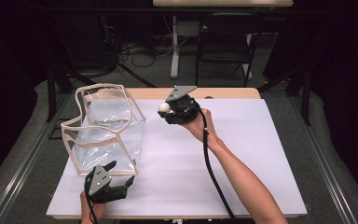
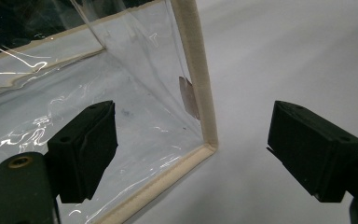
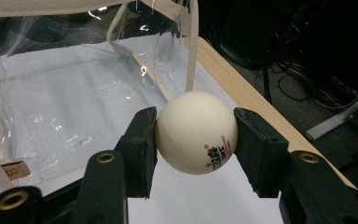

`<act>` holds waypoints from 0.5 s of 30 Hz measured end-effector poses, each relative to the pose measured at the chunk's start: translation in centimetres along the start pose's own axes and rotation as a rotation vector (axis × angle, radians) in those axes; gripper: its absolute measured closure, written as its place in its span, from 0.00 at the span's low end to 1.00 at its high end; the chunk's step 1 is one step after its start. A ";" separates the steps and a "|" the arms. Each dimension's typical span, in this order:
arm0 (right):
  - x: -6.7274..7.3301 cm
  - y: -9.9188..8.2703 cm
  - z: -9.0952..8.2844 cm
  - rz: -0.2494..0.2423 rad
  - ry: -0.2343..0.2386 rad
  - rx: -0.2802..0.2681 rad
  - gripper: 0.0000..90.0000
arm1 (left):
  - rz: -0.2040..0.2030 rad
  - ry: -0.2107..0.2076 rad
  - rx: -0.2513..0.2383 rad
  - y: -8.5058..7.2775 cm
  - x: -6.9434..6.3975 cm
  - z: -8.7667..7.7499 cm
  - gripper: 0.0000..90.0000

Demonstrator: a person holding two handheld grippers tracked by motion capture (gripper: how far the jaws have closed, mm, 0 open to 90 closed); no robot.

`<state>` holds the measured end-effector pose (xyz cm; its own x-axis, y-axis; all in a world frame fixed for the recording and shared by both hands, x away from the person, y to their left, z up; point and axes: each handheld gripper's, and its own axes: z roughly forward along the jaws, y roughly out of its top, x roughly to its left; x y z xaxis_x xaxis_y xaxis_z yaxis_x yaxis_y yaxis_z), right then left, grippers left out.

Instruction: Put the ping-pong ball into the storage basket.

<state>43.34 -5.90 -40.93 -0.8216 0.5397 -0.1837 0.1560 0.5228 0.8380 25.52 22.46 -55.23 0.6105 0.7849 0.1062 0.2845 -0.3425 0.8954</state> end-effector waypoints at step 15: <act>0.1 1.3 0.4 -0.008 0.008 0.002 0.57 | -0.003 0.002 0.000 0.0 0.0 0.0 0.18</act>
<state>43.70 -4.86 -40.10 -0.8273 0.5298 -0.1865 0.1500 0.5283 0.8357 25.52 22.49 -55.23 0.6079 0.7871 0.1048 0.2865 -0.3405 0.8955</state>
